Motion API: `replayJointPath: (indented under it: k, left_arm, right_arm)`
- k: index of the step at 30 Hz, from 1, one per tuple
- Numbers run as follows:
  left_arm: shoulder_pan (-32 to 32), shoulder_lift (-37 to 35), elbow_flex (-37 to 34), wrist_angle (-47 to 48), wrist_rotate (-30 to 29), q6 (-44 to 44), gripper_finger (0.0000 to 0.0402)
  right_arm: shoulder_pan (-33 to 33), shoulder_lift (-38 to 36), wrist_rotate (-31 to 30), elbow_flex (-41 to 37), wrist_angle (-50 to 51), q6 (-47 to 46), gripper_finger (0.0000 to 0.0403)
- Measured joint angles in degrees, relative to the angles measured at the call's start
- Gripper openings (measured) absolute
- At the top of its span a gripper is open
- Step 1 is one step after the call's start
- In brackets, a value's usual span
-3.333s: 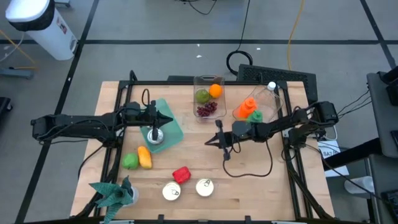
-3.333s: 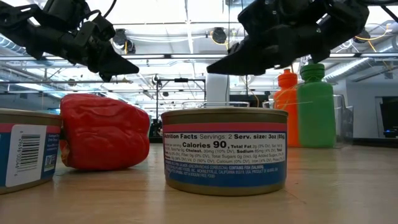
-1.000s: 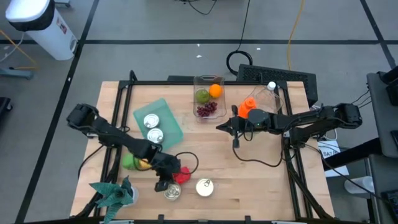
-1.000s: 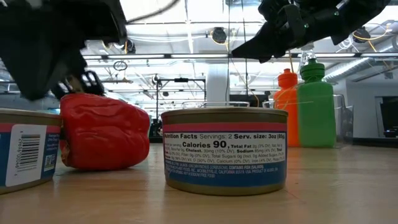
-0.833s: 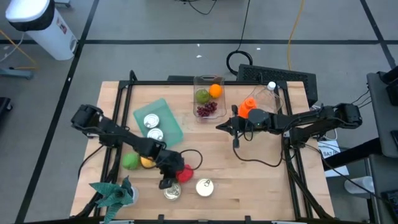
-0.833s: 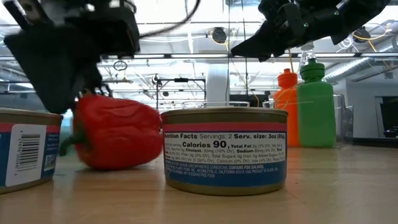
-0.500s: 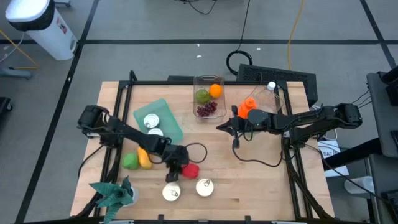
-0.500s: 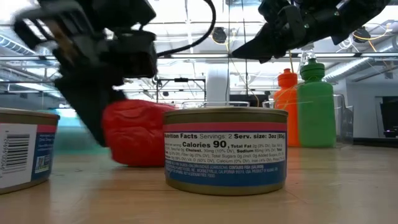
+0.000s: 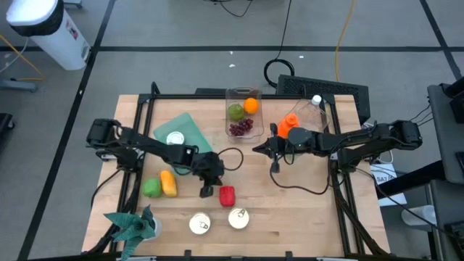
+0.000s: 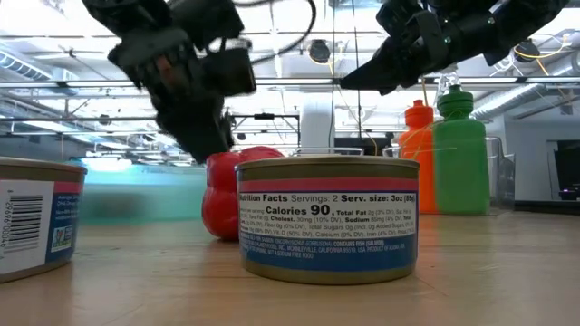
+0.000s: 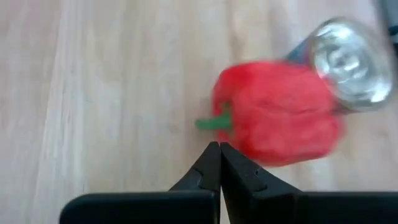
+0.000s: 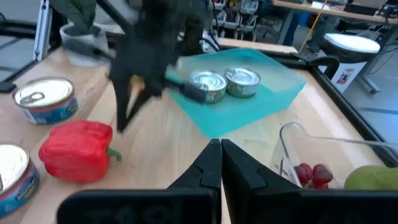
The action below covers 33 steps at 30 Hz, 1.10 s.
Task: Pick & Place Food Item
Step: Put the red bell pepper into the left transparent bin
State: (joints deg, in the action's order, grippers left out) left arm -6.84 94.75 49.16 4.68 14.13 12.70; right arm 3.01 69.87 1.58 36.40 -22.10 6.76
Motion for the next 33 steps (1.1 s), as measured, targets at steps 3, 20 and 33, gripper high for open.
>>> replayJointPath:
  k: [3,20,33]
  left_arm:
    - [-1.26,-4.14,0.02,3.74,4.65,0.06,0.0005]
    - [-6.73,11.43,23.45,22.05,7.59,-10.13,0.0001]
    - [0.73,20.43,30.91,28.23,-2.49,-13.03,0.0001]
  right_arm:
    - [0.0,0.02,-0.02,0.01,0.47,0.47,0.0]
    - [0.02,0.02,-0.24,0.02,-1.67,1.34,0.0]
    - [-0.09,0.02,-0.03,0.02,1.32,-0.06,0.0]
